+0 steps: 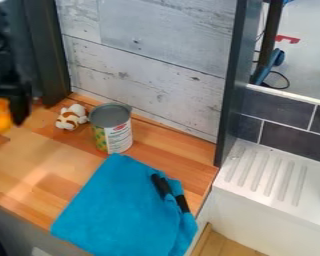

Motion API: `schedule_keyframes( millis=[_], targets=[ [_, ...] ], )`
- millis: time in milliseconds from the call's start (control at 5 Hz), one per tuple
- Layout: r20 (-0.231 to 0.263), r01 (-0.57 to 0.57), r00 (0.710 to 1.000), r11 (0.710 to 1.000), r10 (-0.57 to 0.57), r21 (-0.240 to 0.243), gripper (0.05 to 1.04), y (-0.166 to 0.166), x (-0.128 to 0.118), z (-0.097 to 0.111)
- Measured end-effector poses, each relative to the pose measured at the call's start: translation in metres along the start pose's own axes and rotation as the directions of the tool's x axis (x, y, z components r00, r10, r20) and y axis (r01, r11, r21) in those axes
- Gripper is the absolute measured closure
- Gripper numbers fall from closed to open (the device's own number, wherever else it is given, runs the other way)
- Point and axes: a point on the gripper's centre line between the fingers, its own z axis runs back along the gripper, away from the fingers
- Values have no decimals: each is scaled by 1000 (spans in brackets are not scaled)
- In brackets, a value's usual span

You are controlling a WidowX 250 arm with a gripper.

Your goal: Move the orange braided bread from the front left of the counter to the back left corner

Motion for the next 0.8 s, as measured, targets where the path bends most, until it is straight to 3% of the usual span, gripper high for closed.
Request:
schedule_keyframes(
  millis=[400, 600, 800],
  targets=[
    [-54, 170, 983, 983, -174, -62, 259, 35, 29, -46],
    [-52, 224, 972, 971, -229, -86, 259, 38, 37, -71],
    [-33, 259, 964, 962, -263, -80, 259, 39, 48, -92]
  ],
)
